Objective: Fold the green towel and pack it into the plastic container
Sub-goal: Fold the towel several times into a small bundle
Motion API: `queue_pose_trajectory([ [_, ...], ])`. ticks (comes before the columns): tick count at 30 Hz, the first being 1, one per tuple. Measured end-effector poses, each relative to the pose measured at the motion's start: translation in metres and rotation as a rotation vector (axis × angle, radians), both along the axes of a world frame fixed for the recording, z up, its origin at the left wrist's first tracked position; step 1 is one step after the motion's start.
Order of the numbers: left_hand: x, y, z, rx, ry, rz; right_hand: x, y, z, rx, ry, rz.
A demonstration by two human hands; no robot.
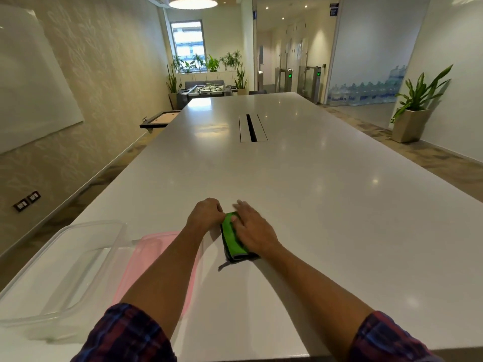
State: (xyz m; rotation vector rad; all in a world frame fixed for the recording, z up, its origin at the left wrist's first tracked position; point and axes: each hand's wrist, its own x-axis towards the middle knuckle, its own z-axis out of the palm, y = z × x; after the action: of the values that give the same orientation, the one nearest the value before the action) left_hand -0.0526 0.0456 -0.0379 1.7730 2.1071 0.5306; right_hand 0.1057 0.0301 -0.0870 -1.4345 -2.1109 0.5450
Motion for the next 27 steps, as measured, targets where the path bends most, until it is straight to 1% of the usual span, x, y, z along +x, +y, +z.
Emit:
queue_pose_trajectory([
  [1,0.000,-0.002,0.001,-0.016,0.003,0.016,0.004,0.002,0.001,-0.001,0.019,-0.105],
  [2,-0.001,-0.003,0.001,-0.030,0.007,0.026,0.009,0.003,0.001,0.041,-0.041,-0.219],
  [3,0.000,-0.004,0.001,-0.043,0.006,0.027,0.012,0.004,0.002,0.093,-0.142,-0.306],
  [4,0.000,-0.006,0.000,-0.055,-0.008,0.023,0.012,0.006,0.002,0.129,-0.220,-0.343],
  [5,0.000,-0.007,0.000,-0.067,-0.035,0.020,0.012,0.008,0.003,0.137,-0.246,-0.344],
  [6,0.001,-0.008,-0.001,-0.077,-0.064,0.019,0.010,0.010,0.005,0.109,-0.233,-0.326],
  [8,0.002,-0.010,-0.001,-0.084,-0.090,0.013,0.007,0.016,0.011,-0.019,-0.171,-0.308],
  [11,0.001,-0.012,0.001,-0.092,-0.121,0.001,0.013,0.026,0.022,-0.209,-0.028,-0.305],
  [13,0.001,-0.014,0.002,-0.113,-0.194,0.011,0.017,0.030,0.028,-0.291,0.082,-0.284],
  [16,-0.001,-0.016,0.002,-0.154,-0.372,0.029,0.017,0.034,0.029,-0.363,0.274,-0.230],
  [18,-0.003,-0.018,0.003,-0.149,-0.475,0.056,0.014,0.034,0.032,-0.409,0.443,-0.200],
  [21,-0.007,-0.019,0.007,-0.119,-0.588,0.084,0.008,0.035,0.038,-0.446,0.683,-0.198],
  [24,-0.012,-0.017,0.015,-0.157,-0.733,0.081,-0.003,0.035,0.046,-0.512,0.916,-0.171],
  [27,-0.021,-0.015,0.026,-0.130,-0.804,0.131,-0.017,0.034,0.053,-0.559,1.019,-0.148],
])
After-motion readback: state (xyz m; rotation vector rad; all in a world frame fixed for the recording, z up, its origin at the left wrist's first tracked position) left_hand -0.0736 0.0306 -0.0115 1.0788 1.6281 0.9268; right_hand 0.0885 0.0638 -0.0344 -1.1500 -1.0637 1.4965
